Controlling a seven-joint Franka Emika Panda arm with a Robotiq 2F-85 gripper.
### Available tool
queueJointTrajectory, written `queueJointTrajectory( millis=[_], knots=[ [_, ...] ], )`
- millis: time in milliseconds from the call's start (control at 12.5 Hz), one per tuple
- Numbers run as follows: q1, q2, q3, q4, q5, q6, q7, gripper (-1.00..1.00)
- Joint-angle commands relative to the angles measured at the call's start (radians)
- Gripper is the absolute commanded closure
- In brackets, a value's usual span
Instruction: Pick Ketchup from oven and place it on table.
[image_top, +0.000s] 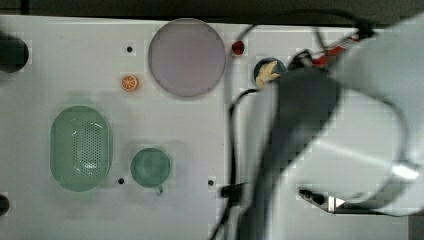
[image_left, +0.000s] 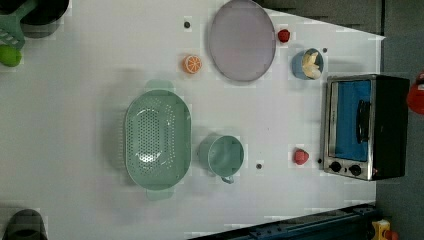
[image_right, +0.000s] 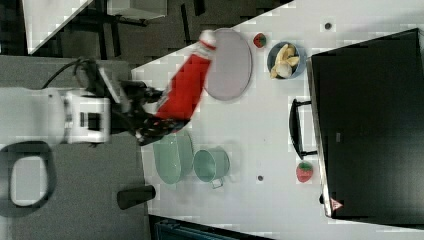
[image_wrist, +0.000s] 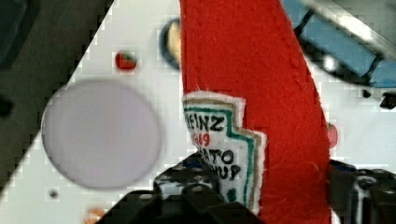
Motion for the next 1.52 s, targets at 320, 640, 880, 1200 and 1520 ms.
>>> queueJointTrajectory(
  millis=[320,640,880,1200,1520],
  knots=[
    [0.049,0.022,0.167,-0.133,-0.104,0.020,-0.029,-0.27],
    [0.048,0.025,0.180,-0.351,-0.104,0.230,0.034,-0.27],
    [0.047,0.057,0.180,-0.518,-0.103,0.409,0.049,-0.27],
    [0.046,0.157,0.180,-0.603,-0.097,0.603,0.050,-0.27],
    [0.045,0.252,0.182,-0.612,-0.081,0.680,0.051,-0.74]
  ],
)
